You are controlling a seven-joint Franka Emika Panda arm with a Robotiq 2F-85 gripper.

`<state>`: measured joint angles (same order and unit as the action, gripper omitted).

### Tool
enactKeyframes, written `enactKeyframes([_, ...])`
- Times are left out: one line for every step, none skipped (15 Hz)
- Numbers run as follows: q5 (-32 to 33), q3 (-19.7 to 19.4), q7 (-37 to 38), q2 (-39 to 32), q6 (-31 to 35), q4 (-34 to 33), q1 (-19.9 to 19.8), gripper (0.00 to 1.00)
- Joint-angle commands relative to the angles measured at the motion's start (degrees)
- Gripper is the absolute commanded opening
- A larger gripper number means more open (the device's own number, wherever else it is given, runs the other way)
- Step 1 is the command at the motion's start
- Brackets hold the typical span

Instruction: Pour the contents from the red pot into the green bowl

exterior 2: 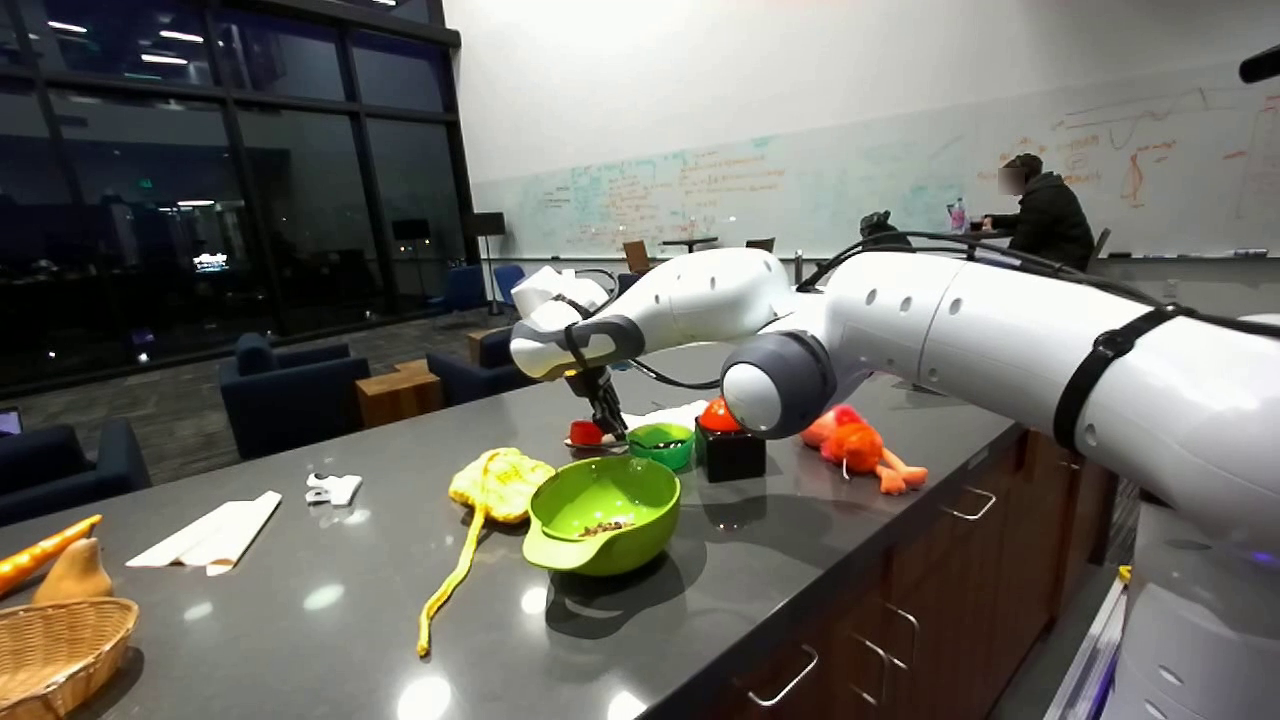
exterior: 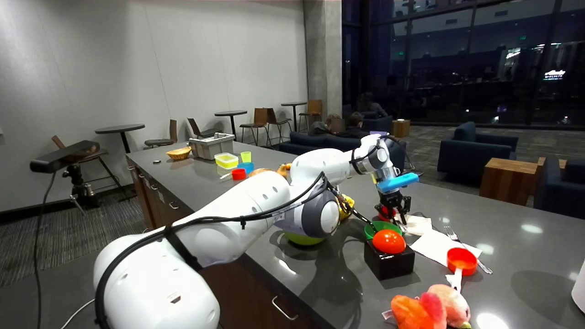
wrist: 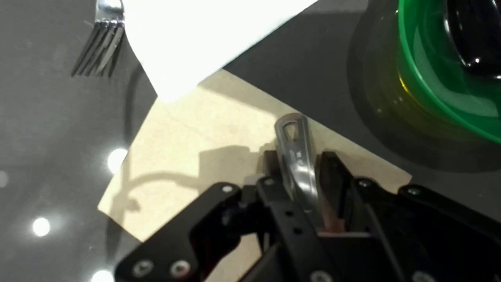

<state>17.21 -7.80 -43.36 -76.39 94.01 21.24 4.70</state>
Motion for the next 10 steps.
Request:
enactKeyframes([0.0, 0.0, -0.7, 0.0, -0.8, -0.5, -0.5, 0.65])
enactKeyframes([-0.1, 0.1, -0.9, 0.4, -0.8, -0.1, -0.7, 0.73])
enactKeyframes([-0.2, 0.3, -1.1, 0.7, -1.0, -0.1, -0.9, 0.79])
enactKeyframes([-0.3, 0.4, -1.6, 1.0, -1.3, -0.1, -1.0, 0.85])
enactKeyframes([-0.6, 0.8, -2.3, 1.3, -1.7, -0.1, -1.1, 0.93])
enactKeyframes([-1.2, 1.5, -3.8, 1.8, -2.2, -0.1, -1.4, 0.99])
enactKeyframes([-1.7, 2.0, -4.7, 2.2, -2.9, -0.2, -1.5, 1.0])
enactKeyframes([-2.7, 3.1, -6.1, 2.8, -3.6, -0.4, -1.8, 1.0])
enactKeyframes([-3.8, 4.1, -7.5, 3.4, -4.3, -0.5, -2.1, 1.0])
enactKeyframes([-4.7, 4.8, -8.2, 4.0, -5.6, -0.6, -2.2, 1.0])
